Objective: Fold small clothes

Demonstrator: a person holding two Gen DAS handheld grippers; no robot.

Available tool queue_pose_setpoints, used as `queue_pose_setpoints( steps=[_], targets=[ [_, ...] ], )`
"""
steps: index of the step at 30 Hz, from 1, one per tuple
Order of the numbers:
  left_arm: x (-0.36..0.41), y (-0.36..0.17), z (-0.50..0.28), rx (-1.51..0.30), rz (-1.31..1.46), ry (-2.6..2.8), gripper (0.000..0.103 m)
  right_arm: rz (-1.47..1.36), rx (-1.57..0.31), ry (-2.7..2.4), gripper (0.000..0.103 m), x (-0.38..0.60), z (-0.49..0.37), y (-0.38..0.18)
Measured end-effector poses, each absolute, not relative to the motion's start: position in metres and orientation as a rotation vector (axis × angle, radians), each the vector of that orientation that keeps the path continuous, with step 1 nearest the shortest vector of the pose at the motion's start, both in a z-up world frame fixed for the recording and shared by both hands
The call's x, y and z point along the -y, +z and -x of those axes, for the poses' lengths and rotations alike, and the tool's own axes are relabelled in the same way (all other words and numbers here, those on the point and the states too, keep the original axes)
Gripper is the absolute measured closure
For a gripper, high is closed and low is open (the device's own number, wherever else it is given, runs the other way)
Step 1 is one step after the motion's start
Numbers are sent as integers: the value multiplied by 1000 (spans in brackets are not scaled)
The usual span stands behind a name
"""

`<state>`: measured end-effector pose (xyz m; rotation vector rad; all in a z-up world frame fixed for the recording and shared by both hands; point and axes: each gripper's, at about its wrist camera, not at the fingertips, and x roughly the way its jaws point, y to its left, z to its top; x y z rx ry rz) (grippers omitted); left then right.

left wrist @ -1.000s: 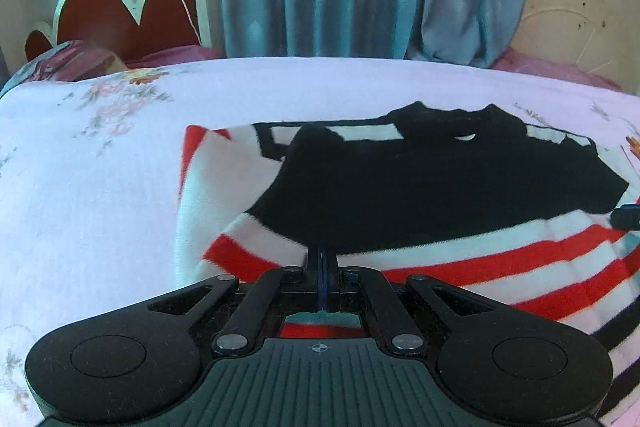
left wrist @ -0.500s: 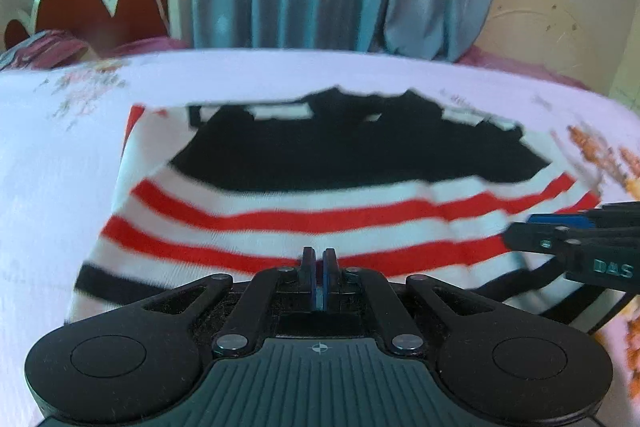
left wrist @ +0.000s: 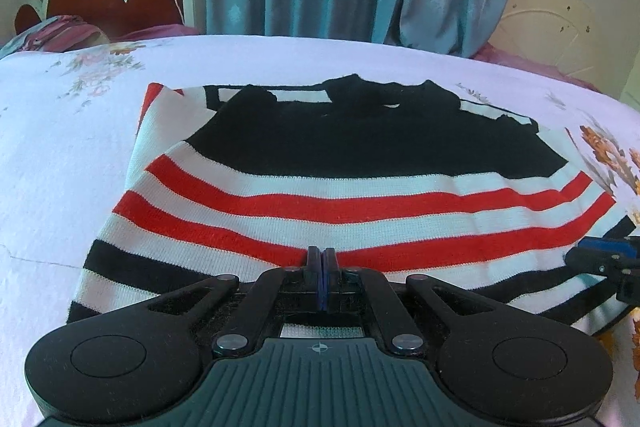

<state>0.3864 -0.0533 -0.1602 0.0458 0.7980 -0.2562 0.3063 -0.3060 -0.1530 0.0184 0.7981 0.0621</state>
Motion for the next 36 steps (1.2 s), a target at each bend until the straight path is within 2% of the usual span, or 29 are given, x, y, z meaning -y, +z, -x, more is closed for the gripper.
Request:
queue_pose_setpoints(
  steps=[5, 14, 23, 30, 32, 36],
  targets=[
    [56, -160, -387, -804, -59, -248, 103, -20, -814, 61, 72, 297, -307, -146],
    [56, -160, -386, -803, -58, -252, 103, -72, -777, 58, 72, 274, -310, -136],
    [38, -151, -377, -827, 11, -283, 103, 34, -844, 38, 71, 258, -310, -153],
    [0, -152, -348, -915, 157, -279, 103, -52, -792, 58, 67, 248, -312, -130],
    [-14, -154, -340, -923, 233, -267, 102, -59, -788, 76, 58, 240, -316, -127],
    [-36, -160, -327, -958, 368, -237, 102, -52, -783, 102, 58, 227, -321, -127]
  ],
)
